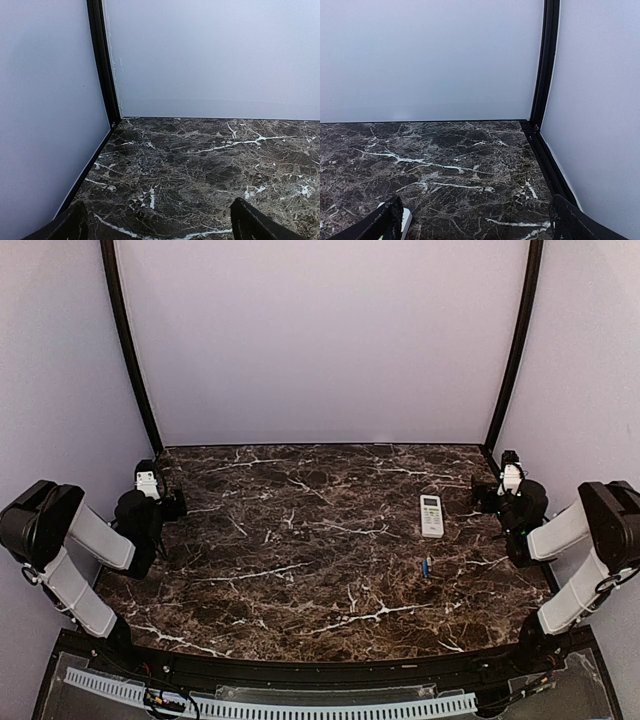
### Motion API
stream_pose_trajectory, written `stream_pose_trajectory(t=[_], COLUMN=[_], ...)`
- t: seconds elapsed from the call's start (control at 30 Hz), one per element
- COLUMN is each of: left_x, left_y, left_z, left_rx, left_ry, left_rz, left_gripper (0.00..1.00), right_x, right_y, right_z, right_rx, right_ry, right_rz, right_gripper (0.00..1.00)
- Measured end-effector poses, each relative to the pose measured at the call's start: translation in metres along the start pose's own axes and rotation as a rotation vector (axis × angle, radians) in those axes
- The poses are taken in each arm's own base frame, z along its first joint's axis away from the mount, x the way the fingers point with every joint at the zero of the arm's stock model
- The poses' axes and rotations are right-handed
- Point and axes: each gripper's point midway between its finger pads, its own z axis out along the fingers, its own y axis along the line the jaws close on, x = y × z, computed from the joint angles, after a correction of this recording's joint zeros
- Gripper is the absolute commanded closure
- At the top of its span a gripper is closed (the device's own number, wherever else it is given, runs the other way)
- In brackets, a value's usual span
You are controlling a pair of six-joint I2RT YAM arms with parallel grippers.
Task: Load the batteries into the remote control
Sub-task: Pick up the remote control from the center of the board.
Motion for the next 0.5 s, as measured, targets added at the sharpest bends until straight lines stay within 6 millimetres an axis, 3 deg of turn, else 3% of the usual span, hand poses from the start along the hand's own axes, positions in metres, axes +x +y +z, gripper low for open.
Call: stream_pose_trajectory(t=[0.23, 0.3, 0.43, 0.5], left_x=[0.0, -0.003, 0.0, -0.013], left_y=[0.005, 0.008, 0.007, 0.001], left_z=[0.004, 0.008, 0.013, 0.025], left_rx=[-0.005, -0.001, 0.017, 0.034], left_ry=[0.005, 0.003, 0.045, 0.095], left_rz=[-0.007, -0.015, -0.003, 0.005], left_gripper=[0.01, 0.01, 0.01, 0.01], right_x=[-0.002, -0.011, -0.083, -0.122], right_y=[0.001, 0.0, 0.004, 0.008], right_z=[-0.001, -0.003, -0.008, -0.014], right_rx=[-0.005, -0.006, -0.037, -0.07], right_ry=[0.007, 0.034, -0.022, -0.051], right_rz=[-0.001, 0.002, 0.05, 0.091], right_gripper=[0.01, 0.02, 0.07, 0.11])
